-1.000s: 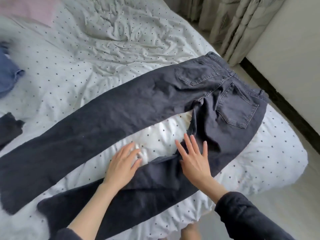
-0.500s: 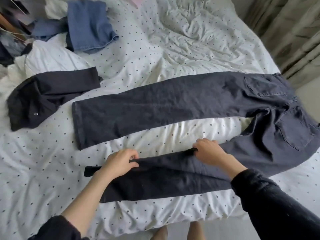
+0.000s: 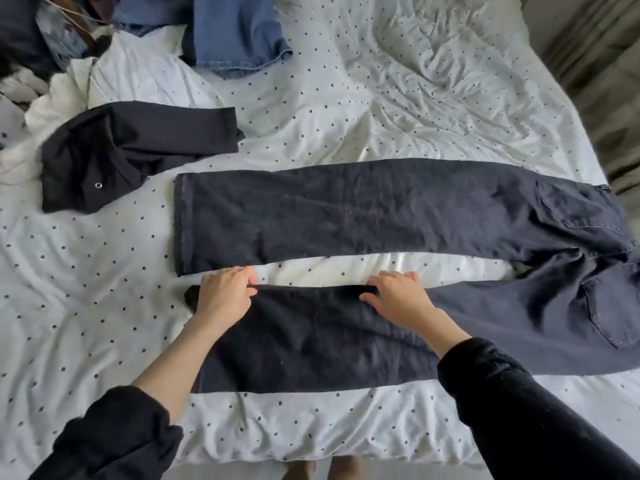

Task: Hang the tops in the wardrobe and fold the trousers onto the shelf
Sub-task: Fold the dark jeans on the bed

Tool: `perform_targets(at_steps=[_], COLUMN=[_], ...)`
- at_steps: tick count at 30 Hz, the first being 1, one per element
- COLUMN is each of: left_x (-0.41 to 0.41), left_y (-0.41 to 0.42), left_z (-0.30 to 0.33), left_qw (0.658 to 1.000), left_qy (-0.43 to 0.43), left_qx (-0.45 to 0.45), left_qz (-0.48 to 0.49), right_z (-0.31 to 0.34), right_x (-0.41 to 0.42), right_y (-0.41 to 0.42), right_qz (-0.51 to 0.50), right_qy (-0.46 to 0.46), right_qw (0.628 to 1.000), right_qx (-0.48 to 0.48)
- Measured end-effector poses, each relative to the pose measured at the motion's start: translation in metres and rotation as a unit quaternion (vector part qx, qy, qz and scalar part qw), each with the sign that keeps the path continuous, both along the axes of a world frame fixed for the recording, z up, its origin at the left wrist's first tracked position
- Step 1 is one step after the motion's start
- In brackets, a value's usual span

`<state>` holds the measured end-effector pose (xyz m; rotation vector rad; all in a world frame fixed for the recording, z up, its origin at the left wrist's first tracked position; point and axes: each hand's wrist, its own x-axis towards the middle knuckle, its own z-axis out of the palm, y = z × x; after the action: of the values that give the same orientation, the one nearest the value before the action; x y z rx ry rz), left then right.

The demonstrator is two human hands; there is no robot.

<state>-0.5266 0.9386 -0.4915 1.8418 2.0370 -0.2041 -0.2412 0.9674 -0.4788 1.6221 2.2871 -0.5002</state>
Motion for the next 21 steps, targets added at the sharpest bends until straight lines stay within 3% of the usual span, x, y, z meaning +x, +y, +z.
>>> perform_targets(at_steps=[6,10,13,17,21], left_x=[0.005,0.043,0.079,0.107,0.103], left_y=[-0.014,-0.058,-0.1,-0.129,-0.136], left_z=[-0.019,-0.024,-0.037,-0.049,-0.052], left_qw=[0.987,0.98,0.978,0.968,0.969], left_qy=[-0.002,-0.066,-0.105,-0.018,0.02], left_qx=[0.15,0.184,0.111,-0.049,-0.015], left_qz=[0.06,-0.041,-0.144,-0.245,-0.244], right_z=[-0.015,-0.022,-0.023,-0.035,-0.048], right_x=[-0.007,-0.009,0.002,0.034,0.063], right_y=[0.013,-0.016,-0.061,-0.126,-0.16], right_qz=[-0.045,-0.052,0.005,-0.027,-0.035], right_qy=[-0.049,0.046,0.089,0.063,-0.029], right_qw=[0.992,0.965,0.956,0.97,0.994], right_qx=[0.105,0.253,0.28,0.234,0.1])
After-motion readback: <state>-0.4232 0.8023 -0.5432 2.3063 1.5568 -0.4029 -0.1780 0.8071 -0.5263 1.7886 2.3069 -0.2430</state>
